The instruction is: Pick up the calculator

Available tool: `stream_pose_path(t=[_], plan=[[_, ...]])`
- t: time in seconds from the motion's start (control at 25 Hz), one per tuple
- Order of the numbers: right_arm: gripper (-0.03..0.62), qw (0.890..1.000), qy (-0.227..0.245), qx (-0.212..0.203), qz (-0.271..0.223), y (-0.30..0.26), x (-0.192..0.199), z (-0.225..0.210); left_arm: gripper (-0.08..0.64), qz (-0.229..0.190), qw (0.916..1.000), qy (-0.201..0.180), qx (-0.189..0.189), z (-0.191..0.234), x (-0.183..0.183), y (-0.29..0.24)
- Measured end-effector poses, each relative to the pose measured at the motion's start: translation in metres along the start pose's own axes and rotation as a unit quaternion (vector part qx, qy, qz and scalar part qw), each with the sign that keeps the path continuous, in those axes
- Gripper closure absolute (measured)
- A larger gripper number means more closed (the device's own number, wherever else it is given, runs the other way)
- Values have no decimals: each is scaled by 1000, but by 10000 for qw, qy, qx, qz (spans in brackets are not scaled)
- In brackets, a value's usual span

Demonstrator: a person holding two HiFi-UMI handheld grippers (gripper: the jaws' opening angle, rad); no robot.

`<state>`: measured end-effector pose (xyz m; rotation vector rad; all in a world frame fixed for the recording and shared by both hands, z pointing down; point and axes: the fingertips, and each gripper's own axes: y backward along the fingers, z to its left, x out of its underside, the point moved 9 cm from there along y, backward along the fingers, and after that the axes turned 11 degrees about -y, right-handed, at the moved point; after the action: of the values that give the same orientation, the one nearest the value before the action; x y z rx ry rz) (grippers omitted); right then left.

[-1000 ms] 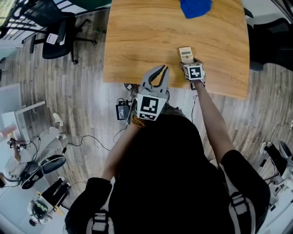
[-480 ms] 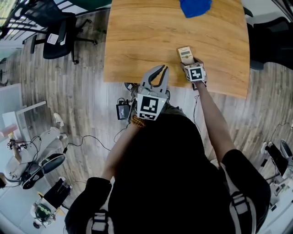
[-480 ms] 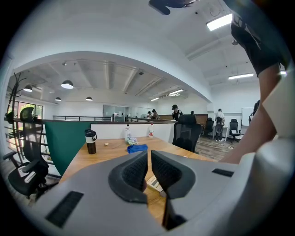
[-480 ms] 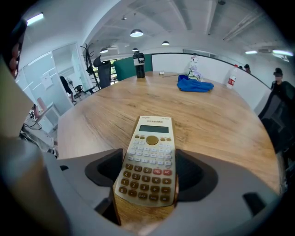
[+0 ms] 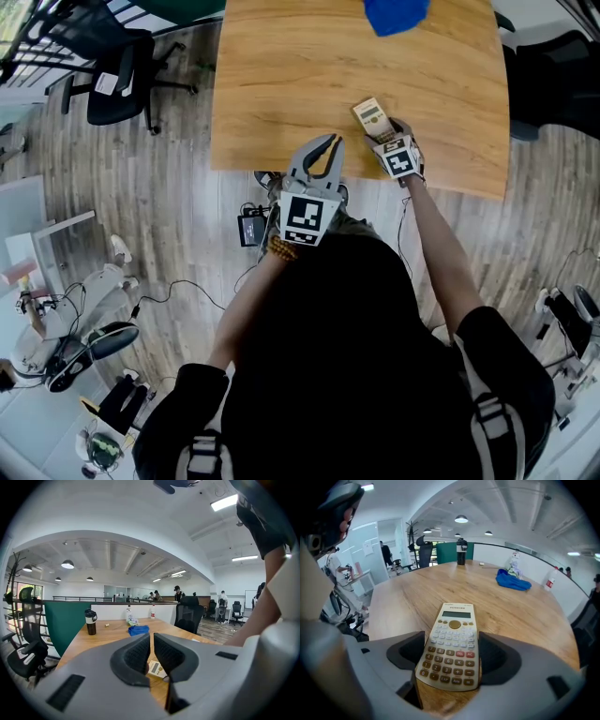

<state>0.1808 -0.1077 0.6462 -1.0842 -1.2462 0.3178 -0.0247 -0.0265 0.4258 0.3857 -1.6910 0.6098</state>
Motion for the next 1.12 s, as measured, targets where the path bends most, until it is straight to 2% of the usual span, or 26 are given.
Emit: stream_pose_path(t=[0.08,0.2,0.36,0.56,0.72,0.8,0.88,0.92,0.96,1.0,1.04,1.12], plan=[[224,9995,265,-166,3,1,3,5,518,34,10000,7,11,1,3,-1],[224,9987,375,-348,-25,6,6,9,518,86,9999,63,0,4,6,-2],[222,9972,612,-378,-181,11,8,13,518,155,9998,85,115,4,14,-7],[215,9950,835,-489,-264,12,9,14,517,564,9941,197,900,7,50,-41],[153,9938,883,-617,-265,19,5,12,517,1039,9849,102,1381,16,83,-70],[127,9946,792,-652,-154,23,8,9,517,1289,9789,460,1520,22,104,-83],[124,9959,627,-630,-169,27,13,6,510,1549,9696,1161,1496,30,125,-96],[124,9965,515,-621,-205,30,16,5,475,1650,9645,1410,1506,33,134,-101],[124,9969,400,-631,-242,32,20,4,420,1715,9604,1489,1611,34,142,-106],[124,9969,310,-663,-278,33,23,4,365,1740,9577,1384,1828,34,146,-111],[124,9966,265,-711,-310,35,26,4,324,1733,9552,1120,2124,33,149,-115],[124,9957,321,-803,-338,37,32,4,307,1688,9461,332,2744,30,151,-123]])
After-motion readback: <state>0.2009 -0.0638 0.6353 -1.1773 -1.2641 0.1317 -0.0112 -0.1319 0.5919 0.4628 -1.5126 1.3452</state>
